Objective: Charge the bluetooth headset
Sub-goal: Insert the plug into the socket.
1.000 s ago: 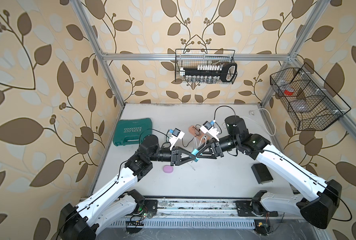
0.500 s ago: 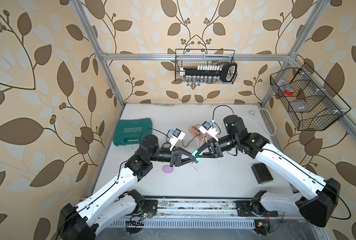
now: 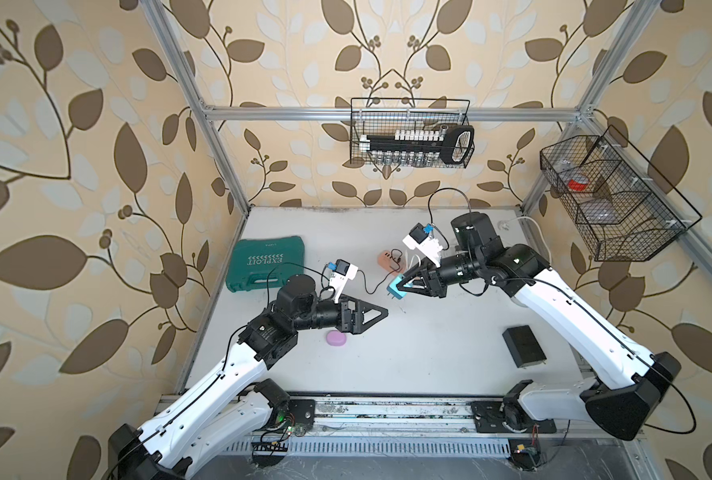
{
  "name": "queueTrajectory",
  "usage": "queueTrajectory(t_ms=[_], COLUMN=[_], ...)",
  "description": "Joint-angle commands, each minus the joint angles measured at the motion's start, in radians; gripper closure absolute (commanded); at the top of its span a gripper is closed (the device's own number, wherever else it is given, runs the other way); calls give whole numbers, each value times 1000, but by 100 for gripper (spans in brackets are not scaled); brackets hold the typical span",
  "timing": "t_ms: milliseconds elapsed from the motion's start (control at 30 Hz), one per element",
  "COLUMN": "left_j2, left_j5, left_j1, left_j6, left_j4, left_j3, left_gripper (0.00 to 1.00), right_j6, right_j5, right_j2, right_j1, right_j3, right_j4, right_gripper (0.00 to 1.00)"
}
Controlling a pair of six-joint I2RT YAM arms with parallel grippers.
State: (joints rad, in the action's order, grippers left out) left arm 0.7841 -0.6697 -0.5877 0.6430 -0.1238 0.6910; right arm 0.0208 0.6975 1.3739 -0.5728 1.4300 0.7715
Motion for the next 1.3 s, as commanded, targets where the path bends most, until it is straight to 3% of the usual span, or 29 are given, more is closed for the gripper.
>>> queueTrajectory(t_ms=[0, 200, 367, 533, 733, 933, 1267], left_j2=[-41, -46, -55, -62, -47, -57, -48], left_j5=[81, 74, 75, 75, 58, 62, 62], left_j1=[7, 7, 7, 7, 6, 7, 8], left_j6=[-4, -1, -12, -21, -29, -34, -37], left_j4=[-26, -27, -38, -39, -32, -41, -43], left_j3=[-16, -10, -7, -13, -1, -2, 1], left_gripper=[1, 1, 1, 1, 1, 1, 1], right_j6=[95, 99, 191, 330, 355, 343, 354], right_j5=[-120, -95, -98, -236, -412, -553, -678], right_j2=[89, 279, 384, 477, 520, 494, 447], right_j1=[1, -50, -77, -44, 13, 27, 48], right_j3=[36, 192, 242, 221, 159, 64, -92], right_j4=[1, -81, -20, 174, 169, 17, -246], right_gripper=[76, 76, 75, 75, 76, 76, 76])
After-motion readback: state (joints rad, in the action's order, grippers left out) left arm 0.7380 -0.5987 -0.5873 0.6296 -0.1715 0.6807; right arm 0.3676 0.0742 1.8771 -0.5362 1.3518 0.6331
